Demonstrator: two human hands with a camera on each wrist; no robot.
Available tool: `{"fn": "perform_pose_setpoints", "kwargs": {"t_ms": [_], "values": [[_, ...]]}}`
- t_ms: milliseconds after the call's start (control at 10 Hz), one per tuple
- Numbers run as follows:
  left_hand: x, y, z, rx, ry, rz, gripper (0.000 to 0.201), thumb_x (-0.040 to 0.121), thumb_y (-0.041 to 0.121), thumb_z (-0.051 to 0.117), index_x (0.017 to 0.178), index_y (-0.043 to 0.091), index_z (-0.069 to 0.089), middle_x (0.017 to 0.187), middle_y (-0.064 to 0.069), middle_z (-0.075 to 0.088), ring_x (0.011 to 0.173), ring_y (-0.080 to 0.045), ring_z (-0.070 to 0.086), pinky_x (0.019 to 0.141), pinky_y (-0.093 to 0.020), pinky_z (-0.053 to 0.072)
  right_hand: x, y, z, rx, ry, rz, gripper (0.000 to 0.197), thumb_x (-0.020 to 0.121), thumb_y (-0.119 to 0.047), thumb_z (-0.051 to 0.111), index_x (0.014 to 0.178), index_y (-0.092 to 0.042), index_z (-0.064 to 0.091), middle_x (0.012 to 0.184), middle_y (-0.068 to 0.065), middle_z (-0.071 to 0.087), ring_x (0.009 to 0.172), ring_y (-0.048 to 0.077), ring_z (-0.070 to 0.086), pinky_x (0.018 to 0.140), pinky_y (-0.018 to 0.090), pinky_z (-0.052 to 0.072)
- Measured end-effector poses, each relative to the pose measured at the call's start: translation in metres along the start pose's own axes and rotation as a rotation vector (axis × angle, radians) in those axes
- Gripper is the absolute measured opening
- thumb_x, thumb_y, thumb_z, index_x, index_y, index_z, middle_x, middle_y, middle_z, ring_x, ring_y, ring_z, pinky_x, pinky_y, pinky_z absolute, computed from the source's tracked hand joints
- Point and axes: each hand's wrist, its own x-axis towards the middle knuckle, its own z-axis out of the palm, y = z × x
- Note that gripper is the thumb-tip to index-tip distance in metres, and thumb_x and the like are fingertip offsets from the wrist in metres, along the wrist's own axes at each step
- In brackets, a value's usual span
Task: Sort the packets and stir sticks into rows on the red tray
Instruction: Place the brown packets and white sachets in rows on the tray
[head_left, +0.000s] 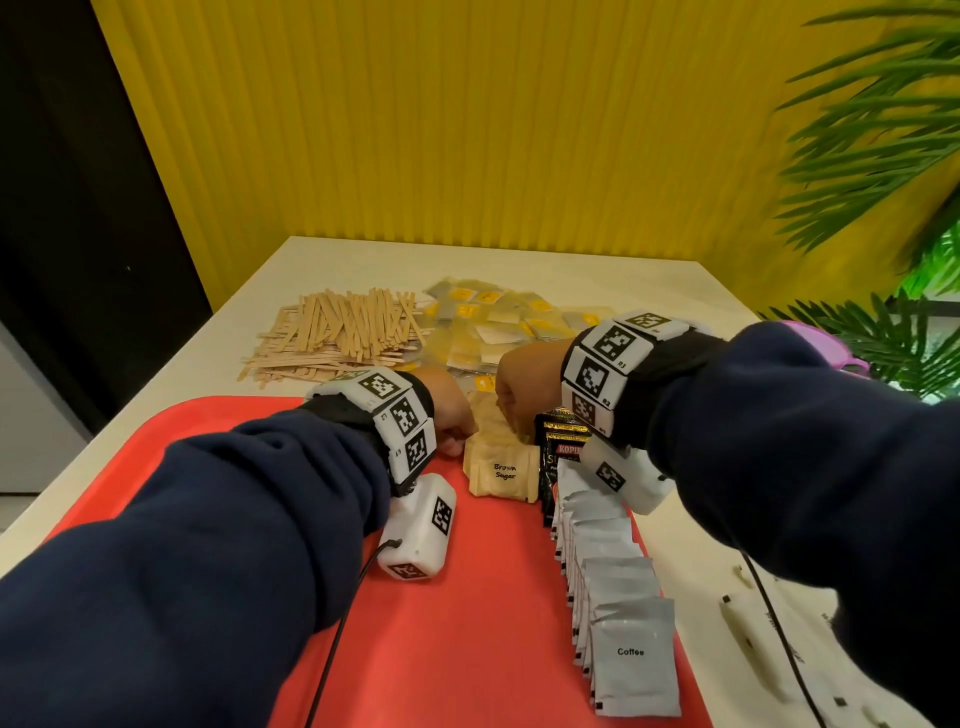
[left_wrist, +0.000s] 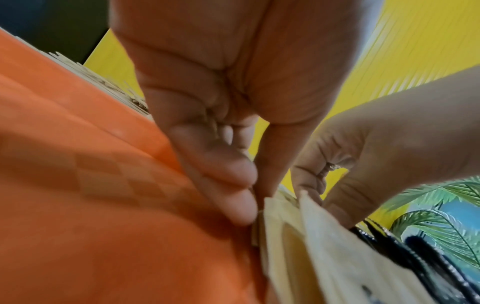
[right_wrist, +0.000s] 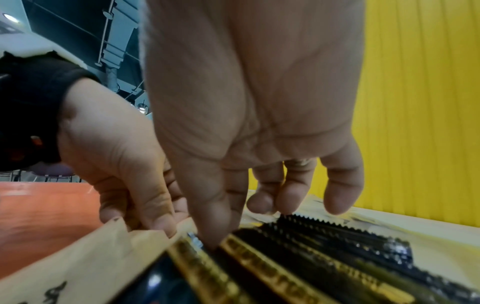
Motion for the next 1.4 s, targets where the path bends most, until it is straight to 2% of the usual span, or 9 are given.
{"fn": "perform_pose_setpoints", "kwargs": {"t_ms": [200,400,600,700,800,900,1100,1300,1400], "values": [[0.004,-0.002,-0.001,-0.002,0.050,0.017,0.035,0.092,0.014,0.053,0.058,0.012,0.050,0.040,0.005,0.053,0.027,-0.001,0.045,0.037,-0.012,0.036,-0.001,-0.004,-0.001,-0.114,-0.016,-0.032,0.028,0.093,-0.015,0.050,0.113,0.000,0.063,0.090,0.004,0.049,0.073,0.014,0.042,0.041,0.010,0.032],[-0.004,-0.004,-0.002,-0.182,-0.047,-0.026,0.028,0.093,0.012,0.053,0.066,0.005,0.053,0.060,-0.007,0.055,0.038,-0.011,0.049,0.037,-0.014,0.038,-0.004,0.002,-0.002,-0.032,0.050,0.018,0.016,0.085,-0.019,0.062,0.100,-0.016,0.062,0.065,-0.005,0.042,0.073,0.019,0.048,0.058,0.022,0.042],[-0.006,-0.006,0.001,-0.258,-0.175,-0.029,0.022,0.095,0.013,0.053,0.074,0.006,0.052,0.064,-0.006,0.049,0.050,-0.011,0.045,0.031,-0.012,0.036,-0.003,-0.007,-0.001,-0.172,-0.052,-0.001,0.025,0.095,-0.017,0.046,0.108,-0.004,0.062,0.084,0.003,0.050,0.063,0.013,0.043,0.047,0.012,0.024],[-0.006,-0.007,0.001,-0.204,-0.154,-0.026,0.024,0.094,0.009,0.054,0.071,0.004,0.052,0.063,-0.008,0.052,0.034,-0.009,0.048,0.030,-0.013,0.036,-0.008,-0.010,-0.006,-0.116,-0.032,-0.002,0.028,0.094,-0.018,0.048,0.114,-0.004,0.061,0.093,0.003,0.052,0.083,0.015,0.046,0.050,0.013,0.026],[-0.003,-0.007,0.000,-0.176,-0.143,-0.019,0.021,0.092,0.009,0.057,0.072,0.003,0.056,0.059,-0.009,0.056,0.032,-0.009,0.048,0.035,-0.016,0.040,-0.007,-0.010,-0.006,-0.044,-0.041,-0.011,0.026,0.091,-0.017,0.055,0.113,-0.006,0.063,0.088,0.000,0.054,0.083,0.013,0.047,0.049,0.011,0.029],[-0.002,-0.008,0.000,-0.153,-0.126,-0.013,0.020,0.089,0.007,0.059,0.070,0.003,0.058,0.046,-0.005,0.059,0.033,-0.009,0.048,0.037,-0.015,0.040,-0.005,-0.004,-0.005,0.098,0.000,0.030,0.025,0.087,-0.017,0.062,0.109,-0.007,0.064,0.069,-0.005,0.047,0.063,0.012,0.046,0.049,0.013,0.034],[-0.002,-0.007,0.002,-0.166,-0.124,0.007,0.014,0.087,-0.003,0.057,0.075,0.003,0.053,0.066,-0.011,0.058,0.042,-0.012,0.056,0.037,-0.017,0.045,-0.012,-0.005,-0.003,0.167,-0.020,-0.006,0.006,0.085,-0.008,0.059,0.090,-0.012,0.061,0.065,-0.004,0.048,0.057,0.005,0.041,0.043,0.008,0.035],[-0.003,-0.008,0.000,-0.170,-0.118,-0.015,0.003,0.088,0.004,0.058,0.090,0.002,0.059,0.074,-0.012,0.062,0.048,-0.015,0.054,0.042,-0.020,0.043,-0.021,0.002,-0.014,0.244,0.077,0.005,0.019,0.089,-0.012,0.056,0.100,-0.008,0.070,0.097,0.003,0.068,0.084,0.010,0.053,0.070,0.021,0.041],[-0.010,-0.006,0.000,-0.174,-0.113,-0.010,0.013,0.090,0.017,0.060,0.088,0.005,0.055,0.072,-0.007,0.059,0.048,-0.014,0.049,0.034,-0.015,0.039,-0.030,0.009,-0.020,0.284,0.101,0.021,0.018,0.089,-0.016,0.058,0.101,-0.010,0.069,0.077,-0.007,0.061,0.068,0.004,0.049,0.062,0.018,0.037]]}}
